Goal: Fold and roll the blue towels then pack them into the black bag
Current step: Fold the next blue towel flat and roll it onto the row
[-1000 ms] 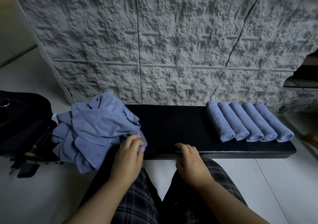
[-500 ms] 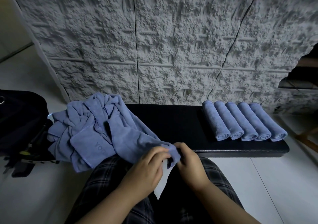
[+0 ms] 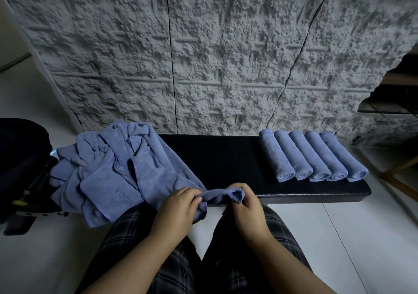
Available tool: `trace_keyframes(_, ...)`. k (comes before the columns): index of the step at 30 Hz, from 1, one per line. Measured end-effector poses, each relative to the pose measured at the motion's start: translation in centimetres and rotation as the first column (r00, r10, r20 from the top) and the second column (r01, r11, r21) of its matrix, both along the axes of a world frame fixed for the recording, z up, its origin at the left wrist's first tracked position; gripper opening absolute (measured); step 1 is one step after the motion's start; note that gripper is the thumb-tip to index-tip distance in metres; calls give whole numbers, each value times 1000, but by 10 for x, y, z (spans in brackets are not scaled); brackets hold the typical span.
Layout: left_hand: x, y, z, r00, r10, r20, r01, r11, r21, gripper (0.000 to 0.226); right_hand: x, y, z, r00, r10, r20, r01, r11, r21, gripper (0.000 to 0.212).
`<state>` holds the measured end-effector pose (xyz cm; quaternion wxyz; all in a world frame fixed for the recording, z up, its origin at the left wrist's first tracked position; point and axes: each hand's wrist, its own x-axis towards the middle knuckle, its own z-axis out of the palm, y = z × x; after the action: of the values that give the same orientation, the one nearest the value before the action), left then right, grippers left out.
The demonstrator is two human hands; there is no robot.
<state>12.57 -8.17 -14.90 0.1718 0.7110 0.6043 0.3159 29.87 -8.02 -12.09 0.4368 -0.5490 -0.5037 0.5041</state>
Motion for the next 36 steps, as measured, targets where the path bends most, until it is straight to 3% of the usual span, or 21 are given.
trace_keyframes(5,6,-3,7,986,-3,166,29,988,-153,8,0,4,-7,992,58,112,-58,998,-4,18)
trace_keyframes(9,6,-3,17,979,-36,202,75,980,-184,16,-5,-1,-7,962,154,225,-167,985,41,21)
trace_keyframes(11,3,-2,22,999,-40,13,41,986,-160,32,-4,-1,-6,964,116,240,-140,987,83,26)
trace_keyframes(13,2,-1,28,982,-18,-190,0,996,-92,28,-3,1,-5,968,77,239,-102,990,93,29)
trace_keyframes(14,0,0,30,978,-4,-207,-8,998,-56,24,-3,1,-4,969,71,239,-94,992,88,30)
trace_keyframes(21,-30,9,43,993,113,-22,-114,993,-36,11,3,3,-1,971,-123,205,118,992,33,33)
trace_keyframes(28,-27,7,40,984,136,114,-126,988,-91,6,3,4,-6,949,-78,305,64,996,57,16)
trace_keyframes(30,-23,6,38,989,95,118,-79,988,-131,18,3,5,-6,955,-80,286,55,994,95,13)
trace_keyframes(33,-12,4,35,979,-170,-111,155,979,-135,66,-3,3,-7,964,-46,261,0,985,171,26)
trace_keyframes(34,-5,1,38,959,-240,-151,221,966,-133,68,-6,1,-7,967,-8,255,-43,980,192,29)
trace_keyframes(36,5,-2,39,936,-293,-195,293,956,-31,48,-11,-3,-7,965,54,258,-119,963,243,36)
